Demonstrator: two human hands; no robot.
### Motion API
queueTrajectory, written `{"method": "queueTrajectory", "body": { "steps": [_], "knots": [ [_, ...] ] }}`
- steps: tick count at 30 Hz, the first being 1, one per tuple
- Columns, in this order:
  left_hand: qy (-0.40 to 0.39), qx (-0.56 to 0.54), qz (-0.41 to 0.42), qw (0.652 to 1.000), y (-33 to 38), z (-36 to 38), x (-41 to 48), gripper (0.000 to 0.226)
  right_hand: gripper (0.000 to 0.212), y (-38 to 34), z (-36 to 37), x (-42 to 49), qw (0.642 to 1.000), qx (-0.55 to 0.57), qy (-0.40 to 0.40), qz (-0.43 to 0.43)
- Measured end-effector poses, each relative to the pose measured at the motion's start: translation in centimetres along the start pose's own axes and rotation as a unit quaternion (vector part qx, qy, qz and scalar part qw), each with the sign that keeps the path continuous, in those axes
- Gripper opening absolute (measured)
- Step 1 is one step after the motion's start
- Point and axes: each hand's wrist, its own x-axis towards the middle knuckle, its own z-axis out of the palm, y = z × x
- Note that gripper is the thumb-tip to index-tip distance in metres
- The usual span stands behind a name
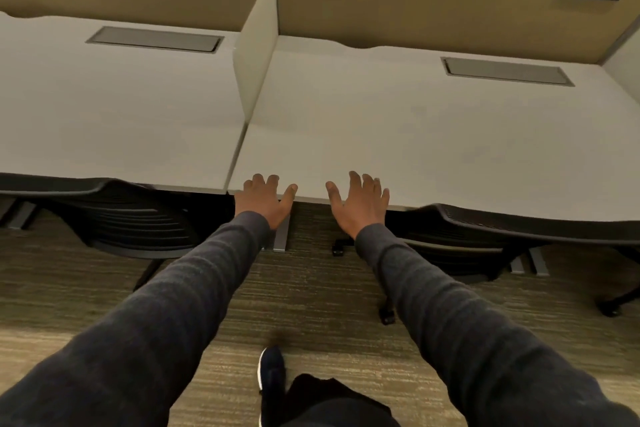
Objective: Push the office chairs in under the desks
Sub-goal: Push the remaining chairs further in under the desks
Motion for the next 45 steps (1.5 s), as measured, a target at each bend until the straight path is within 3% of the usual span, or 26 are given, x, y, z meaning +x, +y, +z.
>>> {"method": "queueTrajectory", "body": {
  "steps": [7,18,26,30,35,39,45],
  "knots": [
    [-0.001,0.073,0.04,0.997,-10.1,-3.6,3.4,0.068,0.082,-10.6,5.6,1.4,1.0,0.018,-0.021,0.01],
    [0.009,0.072,0.055,0.996,-22.1,-10.2,7.3,0.069,0.081,-23.7,8.8,1.5,0.999,0.036,-0.001,0.024],
    [-0.033,0.057,0.077,0.995,-35.0,-14.4,9.4,0.069,0.082,-35.6,12.7,-0.4,0.993,0.077,0.003,0.092],
    [-0.065,0.061,-0.007,0.996,-44.7,-16.9,10.7,0.073,0.085,-42.3,15.0,-1.0,0.973,0.173,-0.082,0.132],
    [-0.12,0.099,-0.121,0.98,-54.8,-18.5,11.9,0.081,0.083,-46.9,17.3,-1.7,0.949,0.208,-0.169,0.164],
    [-0.113,0.152,-0.164,0.968,-61.9,-18.5,11.5,0.08,0.057,-48.5,19.0,-1.8,0.944,0.248,-0.114,0.188],
    [-0.109,0.058,-0.169,0.978,-65.5,-19.7,12.2,0.06,0.042,-49.5,19.1,-1.8,0.961,0.185,-0.072,0.193]
  ]
}}
